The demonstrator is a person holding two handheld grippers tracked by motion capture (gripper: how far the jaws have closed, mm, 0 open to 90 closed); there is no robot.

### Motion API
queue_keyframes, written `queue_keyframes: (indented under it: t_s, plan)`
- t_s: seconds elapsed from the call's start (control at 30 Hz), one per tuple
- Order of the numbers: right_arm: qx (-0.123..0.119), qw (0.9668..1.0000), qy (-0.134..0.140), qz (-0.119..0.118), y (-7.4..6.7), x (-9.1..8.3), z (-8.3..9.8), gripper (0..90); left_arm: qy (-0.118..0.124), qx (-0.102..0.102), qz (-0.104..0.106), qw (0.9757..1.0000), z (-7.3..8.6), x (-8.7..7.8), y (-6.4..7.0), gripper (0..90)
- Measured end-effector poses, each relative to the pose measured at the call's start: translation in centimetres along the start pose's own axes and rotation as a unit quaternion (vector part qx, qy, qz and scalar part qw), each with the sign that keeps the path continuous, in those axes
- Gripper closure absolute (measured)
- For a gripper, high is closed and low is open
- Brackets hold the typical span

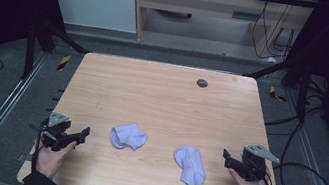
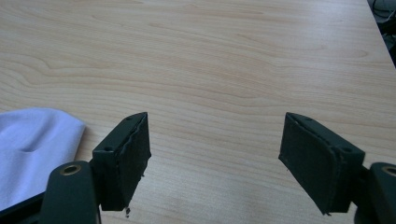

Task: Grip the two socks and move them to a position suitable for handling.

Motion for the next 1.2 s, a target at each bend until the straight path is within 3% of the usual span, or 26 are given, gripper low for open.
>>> queue_keyframes:
  t_s: [0.23, 0.43, 0.73, 1.2]
  plan:
    - [-0.013, 0.9998, 0.002, -0.014, -1.6, -0.7, -0.3, 26.0, 0.006, 0.022, 0.026, 0.9994, -0.2, -0.5, 2.3, 26.7]
    - [-0.025, 0.9989, -0.013, -0.037, -3.6, -1.1, 0.0, 28.2, 0.006, 0.035, 0.049, 0.9982, -0.3, -0.8, 4.3, 30.3]
    - [-0.033, 0.9965, -0.014, -0.076, -6.3, -1.6, -0.3, 33.2, 0.012, 0.051, 0.068, 0.9963, -0.7, -0.7, 6.7, 33.9]
    - [-0.053, 0.992, -0.019, -0.113, -9.3, -2.0, 0.0, 38.1, 0.006, 0.054, 0.102, 0.9933, -1.6, 0.2, 10.2, 37.9]
Point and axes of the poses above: each handheld gripper's, and its own axes: x roughly forward along the jaws, z roughly out of its underside, y roughly to its right, the point moved 10 cm from there along x, roughly forward along the jaws, and after that the axes turned 5 degrees about y, right-handed, at the moved point
